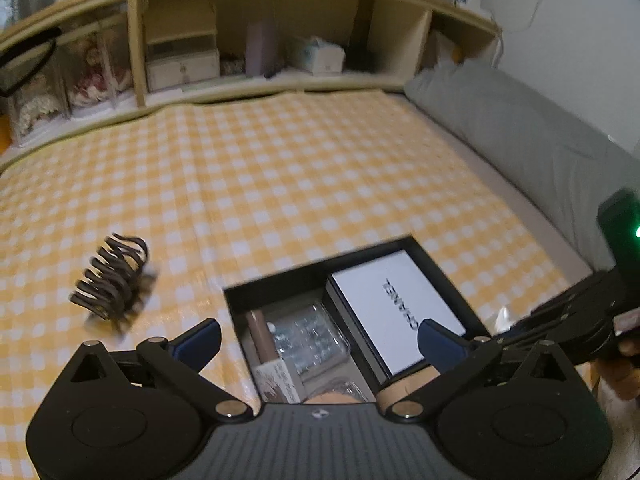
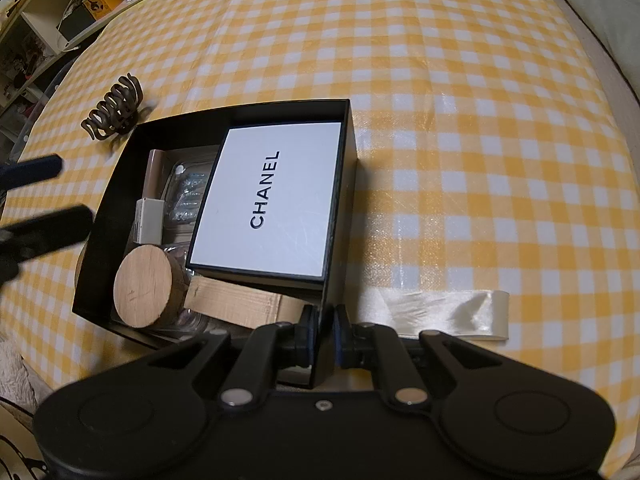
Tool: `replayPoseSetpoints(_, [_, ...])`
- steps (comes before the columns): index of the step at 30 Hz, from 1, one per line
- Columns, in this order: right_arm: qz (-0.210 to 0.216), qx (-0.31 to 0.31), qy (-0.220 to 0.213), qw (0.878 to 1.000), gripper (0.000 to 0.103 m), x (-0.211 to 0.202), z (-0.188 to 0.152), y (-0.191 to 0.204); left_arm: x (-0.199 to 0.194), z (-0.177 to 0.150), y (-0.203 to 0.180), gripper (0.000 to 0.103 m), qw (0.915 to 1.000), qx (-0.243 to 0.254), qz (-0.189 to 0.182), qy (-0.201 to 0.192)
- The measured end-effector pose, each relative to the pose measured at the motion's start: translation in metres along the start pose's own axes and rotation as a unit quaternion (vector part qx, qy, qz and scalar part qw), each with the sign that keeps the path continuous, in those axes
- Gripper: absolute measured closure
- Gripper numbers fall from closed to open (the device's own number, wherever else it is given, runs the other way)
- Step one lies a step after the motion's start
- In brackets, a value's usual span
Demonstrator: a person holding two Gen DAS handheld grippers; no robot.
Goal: Organize rigid objects
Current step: 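Move the left gripper to the black spiral hair clip and grasp it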
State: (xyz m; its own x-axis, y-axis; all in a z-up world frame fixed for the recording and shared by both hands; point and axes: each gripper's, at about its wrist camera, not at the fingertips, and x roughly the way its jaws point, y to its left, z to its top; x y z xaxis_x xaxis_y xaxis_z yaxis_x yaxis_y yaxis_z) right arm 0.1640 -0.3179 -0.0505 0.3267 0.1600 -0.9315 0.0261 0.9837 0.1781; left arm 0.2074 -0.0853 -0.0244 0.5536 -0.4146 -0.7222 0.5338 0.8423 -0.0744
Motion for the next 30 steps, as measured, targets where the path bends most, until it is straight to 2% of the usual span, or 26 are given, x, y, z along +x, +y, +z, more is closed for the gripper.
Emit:
replayPoseSetpoints(4, [0.0, 0.0, 0.0, 1.0, 0.093, 0.0, 0.0, 0.0, -0.012, 0.006, 0.014, 0.0, 0.9995, -0.011, 0.017, -0.025])
replayPoseSetpoints(10, [0.0, 0.0, 0.0, 1.0, 0.093, 0.0, 0.0, 0.0, -0.018, 0.016, 0.047, 0.0, 0.9954, -0.02, 0.071, -0.061])
replayPoseSetpoints(13, [0.0, 0.0, 0.0, 1.0, 0.093, 0.0, 0.0, 0.001, -0.016, 0.02, 0.07, 0.0, 0.9917, -0.025, 0.101, -0.076])
replayPoseSetpoints(18, [0.0, 0.001, 0.0, 1.0, 0.093, 0.001, 0.0, 0.001, -0.004, 0.021, 0.109, 0.0, 0.9871, -0.045, 0.128, -0.086])
replayPoseSetpoints(24, [0.0, 0.0, 0.001, 1.0, 0.093, 0.001, 0.0, 0.001, 0.02, 0.016, 0.143, 0.0, 0.9857, -0.035, 0.138, -0.091])
replayPoseSetpoints(30, [0.0, 0.0, 0.001, 1.0, 0.093, 0.001, 0.0, 0.001, 0.045, 0.012, 0.166, 0.0, 0.989, -0.048, 0.109, -0.088])
